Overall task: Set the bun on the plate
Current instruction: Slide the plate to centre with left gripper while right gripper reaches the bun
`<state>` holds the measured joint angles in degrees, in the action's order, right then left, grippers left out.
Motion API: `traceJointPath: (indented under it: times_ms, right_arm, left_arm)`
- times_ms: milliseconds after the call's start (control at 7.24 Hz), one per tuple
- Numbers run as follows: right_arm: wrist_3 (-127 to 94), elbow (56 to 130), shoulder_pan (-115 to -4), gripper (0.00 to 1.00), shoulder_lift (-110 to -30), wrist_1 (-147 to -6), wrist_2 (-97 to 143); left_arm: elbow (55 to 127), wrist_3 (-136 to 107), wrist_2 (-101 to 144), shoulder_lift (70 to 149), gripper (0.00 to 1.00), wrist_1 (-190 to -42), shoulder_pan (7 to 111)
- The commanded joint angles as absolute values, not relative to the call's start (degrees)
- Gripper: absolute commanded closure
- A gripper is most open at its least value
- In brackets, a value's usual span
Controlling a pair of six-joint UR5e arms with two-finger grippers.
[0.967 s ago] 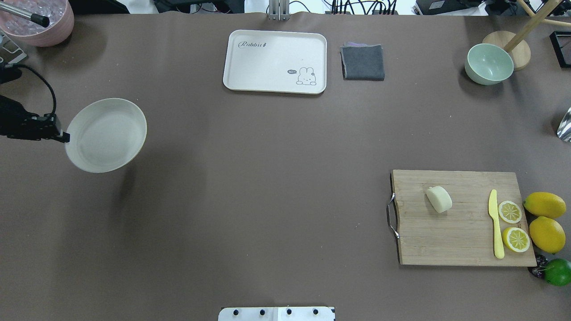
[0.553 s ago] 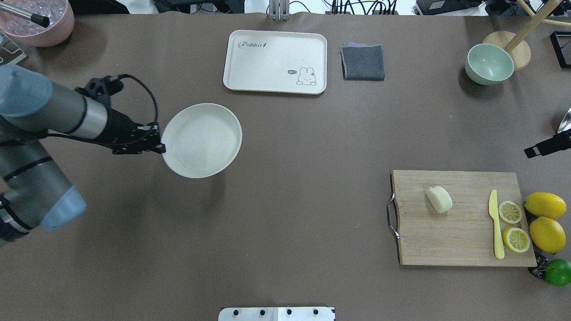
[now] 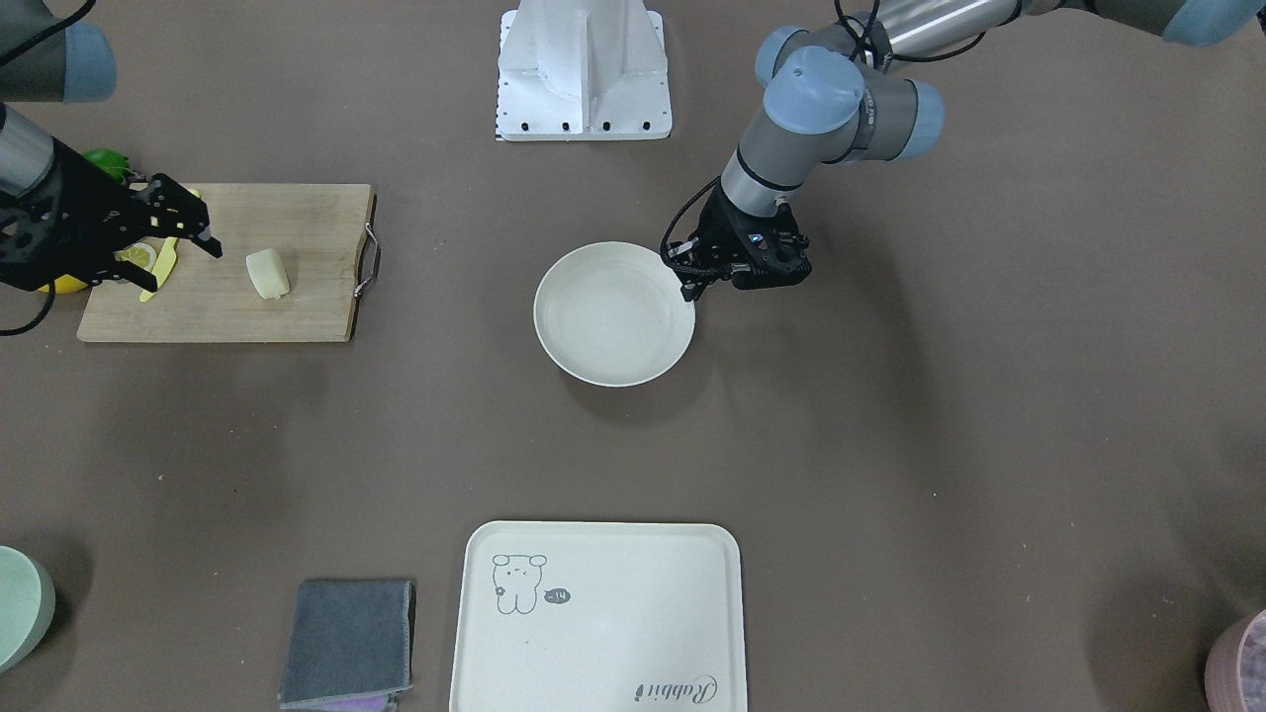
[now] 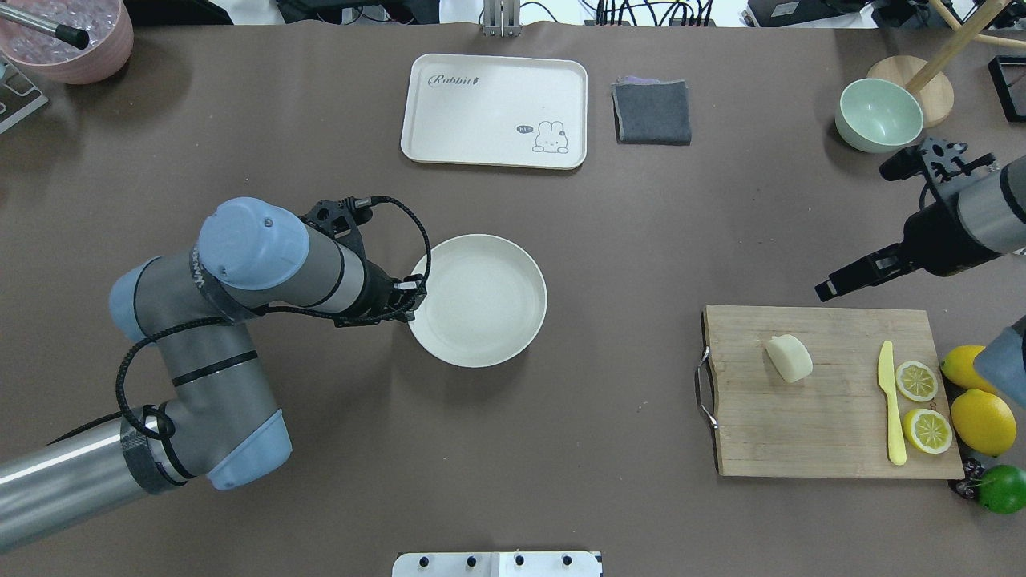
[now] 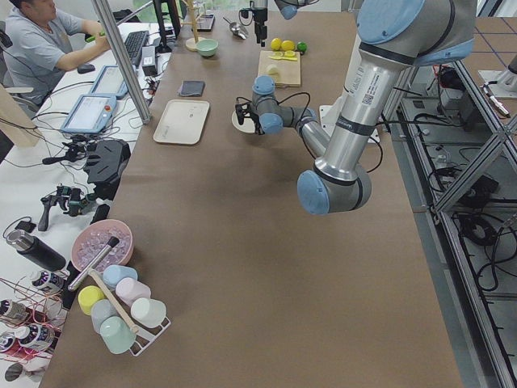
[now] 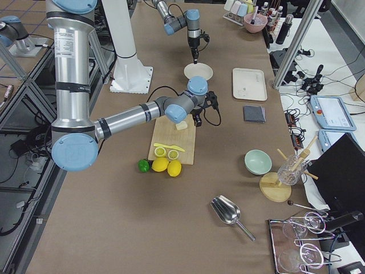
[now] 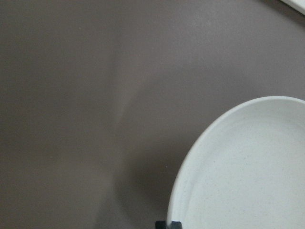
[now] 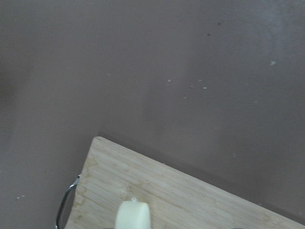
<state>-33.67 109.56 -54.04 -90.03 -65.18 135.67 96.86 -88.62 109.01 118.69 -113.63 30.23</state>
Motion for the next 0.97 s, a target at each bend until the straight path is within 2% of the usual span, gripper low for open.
traceJointPath:
  times_ms: [0, 138, 276, 415, 691, 829]
  right_arm:
    - [-34.54, 109.6, -46.53, 0.11, -89.03, -65.3, 128.2]
    - [-34.45, 109.43, -45.02, 0.11, -89.47, -65.48, 126.06]
    - [-34.45, 109.16, -43.61, 0.12, -89.82, -65.48, 124.82]
    - [-34.45, 109.07, -41.77, 0.13, -90.52, -65.57, 121.15]
    - [-34.36, 108.81, -40.61, 0.15, -91.93, -65.57, 120.15]
    - [-34.28, 108.72, -39.91, 0.21, -92.02, -65.57, 120.23]
  left_arm:
    - [93.96, -88.59, 108.19, 120.58, 1.0, -113.9, 29.36]
    - [93.87, -89.46, 108.11, 121.63, 1.0, -113.38, 29.27]
    - [93.95, -89.82, 108.11, 121.81, 0.87, -113.38, 29.27]
    - [93.96, -89.82, 108.11, 121.82, 0.58, -113.38, 29.27]
    - [93.96, -89.82, 108.02, 121.82, 0.28, -113.38, 29.27]
    - [94.04, -89.82, 108.02, 121.82, 0.26, -113.38, 29.27]
